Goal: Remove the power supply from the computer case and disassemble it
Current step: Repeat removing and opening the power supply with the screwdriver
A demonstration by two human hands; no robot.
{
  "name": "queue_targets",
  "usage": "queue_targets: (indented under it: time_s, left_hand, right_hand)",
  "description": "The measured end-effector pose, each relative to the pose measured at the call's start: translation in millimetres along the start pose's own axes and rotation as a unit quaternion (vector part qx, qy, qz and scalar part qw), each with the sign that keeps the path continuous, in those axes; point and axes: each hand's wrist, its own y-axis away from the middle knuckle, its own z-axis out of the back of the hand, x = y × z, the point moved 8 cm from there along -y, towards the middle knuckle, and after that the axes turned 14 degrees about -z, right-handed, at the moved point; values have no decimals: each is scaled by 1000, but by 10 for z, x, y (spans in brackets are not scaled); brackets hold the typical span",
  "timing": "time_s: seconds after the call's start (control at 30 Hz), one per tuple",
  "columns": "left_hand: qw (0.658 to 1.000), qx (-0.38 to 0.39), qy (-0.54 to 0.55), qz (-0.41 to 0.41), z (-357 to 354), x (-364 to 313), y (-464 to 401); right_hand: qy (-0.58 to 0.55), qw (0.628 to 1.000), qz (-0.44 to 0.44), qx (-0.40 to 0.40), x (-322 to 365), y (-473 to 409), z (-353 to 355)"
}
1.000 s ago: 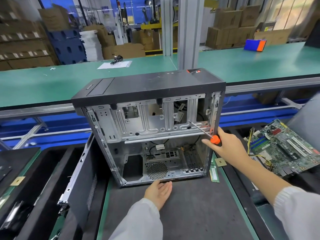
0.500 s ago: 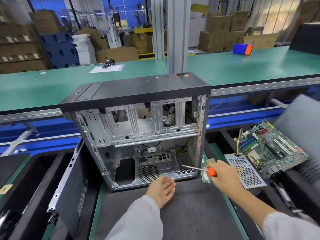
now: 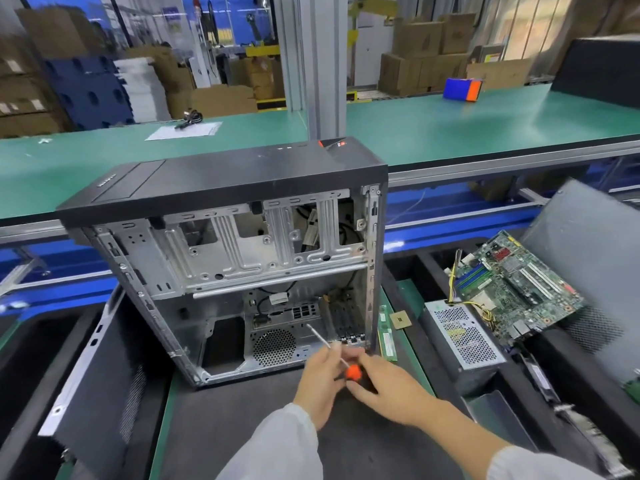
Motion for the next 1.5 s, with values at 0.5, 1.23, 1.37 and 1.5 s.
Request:
queue_targets:
  time_s: [0.5,1.23,1.37,1.5]
  left_hand:
    - [985,-162,35,40,807,-78,65]
    - [992,-80,66,69,65,54,-79]
    - [991,-75,66,85,55,133,-48]
    - [991,-65,65,93,51,147,-18]
  right_hand:
    - [-5,931,-361,-54,-783,-493,120]
    - [-263,865,-417,-90,-1654,647,194]
    - [-15,922,-386,-37,-1503,646,286]
    - [137,927,-348,-30,-1314,602,350]
